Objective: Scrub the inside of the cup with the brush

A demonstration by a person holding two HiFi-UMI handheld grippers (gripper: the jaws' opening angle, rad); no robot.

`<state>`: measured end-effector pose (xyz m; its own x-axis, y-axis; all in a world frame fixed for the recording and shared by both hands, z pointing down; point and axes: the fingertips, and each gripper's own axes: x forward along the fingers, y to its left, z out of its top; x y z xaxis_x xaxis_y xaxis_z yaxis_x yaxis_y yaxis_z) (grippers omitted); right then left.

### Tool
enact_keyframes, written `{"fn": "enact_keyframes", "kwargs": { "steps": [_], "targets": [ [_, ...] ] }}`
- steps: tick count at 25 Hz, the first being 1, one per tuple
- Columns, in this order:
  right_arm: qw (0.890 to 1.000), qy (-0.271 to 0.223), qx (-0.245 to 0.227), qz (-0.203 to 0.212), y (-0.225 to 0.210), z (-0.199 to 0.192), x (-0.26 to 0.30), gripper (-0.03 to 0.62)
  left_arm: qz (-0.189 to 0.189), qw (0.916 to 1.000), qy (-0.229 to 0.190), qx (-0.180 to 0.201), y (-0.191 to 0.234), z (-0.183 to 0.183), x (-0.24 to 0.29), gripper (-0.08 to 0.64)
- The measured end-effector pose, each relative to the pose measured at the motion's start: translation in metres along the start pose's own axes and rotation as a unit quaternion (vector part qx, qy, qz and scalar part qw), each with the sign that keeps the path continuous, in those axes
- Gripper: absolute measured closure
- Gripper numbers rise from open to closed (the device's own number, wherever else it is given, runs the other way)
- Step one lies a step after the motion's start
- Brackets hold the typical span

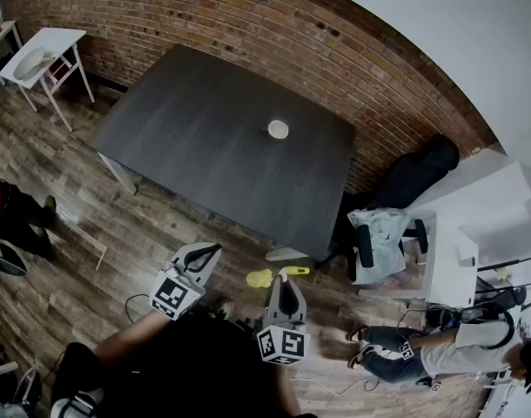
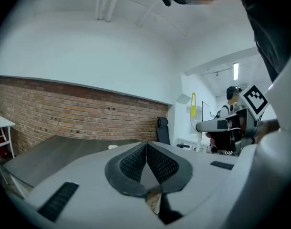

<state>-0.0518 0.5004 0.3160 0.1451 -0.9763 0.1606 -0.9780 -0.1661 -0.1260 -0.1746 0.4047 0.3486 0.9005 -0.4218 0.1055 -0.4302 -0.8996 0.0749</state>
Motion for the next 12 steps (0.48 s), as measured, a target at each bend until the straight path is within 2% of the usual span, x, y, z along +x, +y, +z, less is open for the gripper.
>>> {"fn": "enact_keyframes", "kwargs": {
  "steps": [12],
  "targets": [
    [1.0,-0.002,-0.002,0.007,0.003,-0.0004,-0.0074,0.541,0.005,1.0,-0.002,0.001,-0.0076,-0.0023,-0.0066,0.526]
  ]
}}
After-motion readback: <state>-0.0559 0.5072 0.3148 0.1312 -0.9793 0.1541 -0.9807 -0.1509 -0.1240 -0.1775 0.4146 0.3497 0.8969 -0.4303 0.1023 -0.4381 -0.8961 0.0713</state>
